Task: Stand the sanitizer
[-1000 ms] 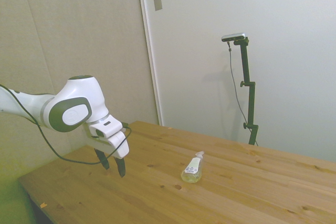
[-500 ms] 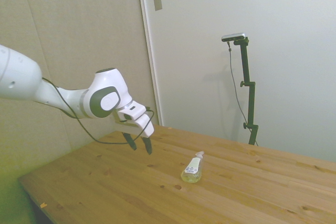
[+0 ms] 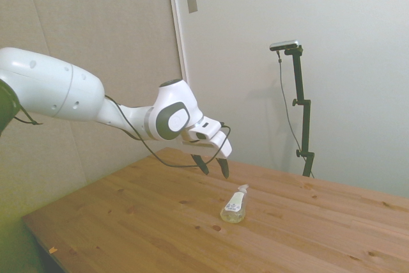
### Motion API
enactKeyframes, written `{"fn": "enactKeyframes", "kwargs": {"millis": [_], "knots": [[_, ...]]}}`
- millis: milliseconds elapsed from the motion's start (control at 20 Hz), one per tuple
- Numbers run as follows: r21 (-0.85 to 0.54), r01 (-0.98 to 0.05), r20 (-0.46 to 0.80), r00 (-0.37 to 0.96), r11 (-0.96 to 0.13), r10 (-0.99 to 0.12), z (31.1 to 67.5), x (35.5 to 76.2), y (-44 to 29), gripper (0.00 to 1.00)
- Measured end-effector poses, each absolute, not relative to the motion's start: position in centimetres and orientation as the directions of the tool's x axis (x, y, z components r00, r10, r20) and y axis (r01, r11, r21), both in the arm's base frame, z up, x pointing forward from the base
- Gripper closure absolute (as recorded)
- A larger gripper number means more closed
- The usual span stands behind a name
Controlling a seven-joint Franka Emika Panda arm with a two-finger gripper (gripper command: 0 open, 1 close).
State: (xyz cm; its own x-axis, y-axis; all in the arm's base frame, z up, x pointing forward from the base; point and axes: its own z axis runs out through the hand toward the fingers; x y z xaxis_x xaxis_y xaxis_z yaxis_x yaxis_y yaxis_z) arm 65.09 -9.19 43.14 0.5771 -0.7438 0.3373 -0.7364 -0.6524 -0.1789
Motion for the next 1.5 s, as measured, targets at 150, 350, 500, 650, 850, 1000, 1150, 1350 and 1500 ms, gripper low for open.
{"fn": "enactKeyframes", "kwargs": {"millis": [150,350,500,650,850,1000,1150,1350,1500], "knots": [[-0.195,-0.738,0.349,0.563,-0.646,-0.749,41.9,67.0,-10.4,0.00],[-0.193,-0.749,0.343,0.553,-0.634,-0.759,39.3,68.6,-11.6,0.00],[-0.185,-0.760,0.338,0.546,-0.623,-0.766,37.5,69.4,-12.6,0.00],[-0.182,-0.767,0.337,0.540,-0.616,-0.771,36.6,70.0,-13.4,0.00],[-0.186,-0.771,0.337,0.532,-0.609,-0.777,36.0,70.7,-13.9,1.00],[-0.192,-0.776,0.332,0.524,-0.600,-0.784,35.6,71.1,-14.2,1.00],[-0.195,-0.782,0.327,0.517,-0.592,-0.791,35.2,71.2,-14.6,1.00],[-0.199,-0.790,0.318,0.508,-0.580,-0.801,34.9,71.1,-15.2,1.00],[-0.212,-0.796,0.302,0.499,-0.568,-0.812,34.8,71.0,-15.4,1.00]]}}
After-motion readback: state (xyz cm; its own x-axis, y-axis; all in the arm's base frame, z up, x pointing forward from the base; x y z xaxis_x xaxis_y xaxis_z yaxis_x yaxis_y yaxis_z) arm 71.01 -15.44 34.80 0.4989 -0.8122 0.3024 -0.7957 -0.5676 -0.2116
